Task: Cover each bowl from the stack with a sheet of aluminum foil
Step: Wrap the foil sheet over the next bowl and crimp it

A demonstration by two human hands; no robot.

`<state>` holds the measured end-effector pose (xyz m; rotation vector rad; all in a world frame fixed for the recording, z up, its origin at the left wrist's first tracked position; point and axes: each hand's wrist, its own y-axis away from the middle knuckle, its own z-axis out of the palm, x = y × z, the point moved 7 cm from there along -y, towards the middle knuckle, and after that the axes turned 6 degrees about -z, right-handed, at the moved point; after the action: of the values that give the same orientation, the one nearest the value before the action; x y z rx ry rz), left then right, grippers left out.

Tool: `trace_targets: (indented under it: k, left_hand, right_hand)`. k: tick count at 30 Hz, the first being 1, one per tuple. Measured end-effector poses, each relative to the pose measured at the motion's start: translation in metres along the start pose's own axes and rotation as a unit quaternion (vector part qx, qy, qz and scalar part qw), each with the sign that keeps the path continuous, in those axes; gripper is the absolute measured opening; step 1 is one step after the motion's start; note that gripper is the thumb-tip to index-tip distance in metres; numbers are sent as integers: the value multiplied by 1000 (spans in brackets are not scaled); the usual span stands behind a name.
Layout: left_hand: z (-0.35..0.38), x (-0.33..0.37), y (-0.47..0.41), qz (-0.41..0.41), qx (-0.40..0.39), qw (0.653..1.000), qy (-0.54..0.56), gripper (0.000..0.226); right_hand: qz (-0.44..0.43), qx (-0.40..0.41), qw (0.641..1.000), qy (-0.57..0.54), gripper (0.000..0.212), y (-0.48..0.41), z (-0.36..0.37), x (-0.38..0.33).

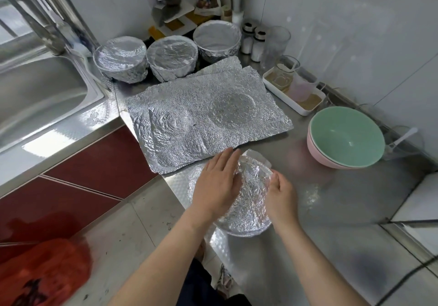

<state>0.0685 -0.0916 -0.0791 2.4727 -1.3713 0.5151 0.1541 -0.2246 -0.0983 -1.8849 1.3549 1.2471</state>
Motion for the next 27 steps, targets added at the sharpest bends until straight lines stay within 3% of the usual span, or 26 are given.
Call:
trace_targets:
  k: [4,11,18,27]
  left_hand:
    - [-20,-15,4,-45,66,995,57,40]
    - [-17,-18,-5,-62,69,991,94,33]
    - [-6,-6,-36,-2,-15,998,63,27]
    - [-2,-1,-44,27,-54,995,80,26]
  right_hand:
    - [-2,7,999,50,23,0,-15,0]
    - [5,-130,989,75,31,-42,2,-24]
    - [-4,-200,978,60,43,-45,22,-29]
    - [-60,-291,955,26,38,-41,33,-32]
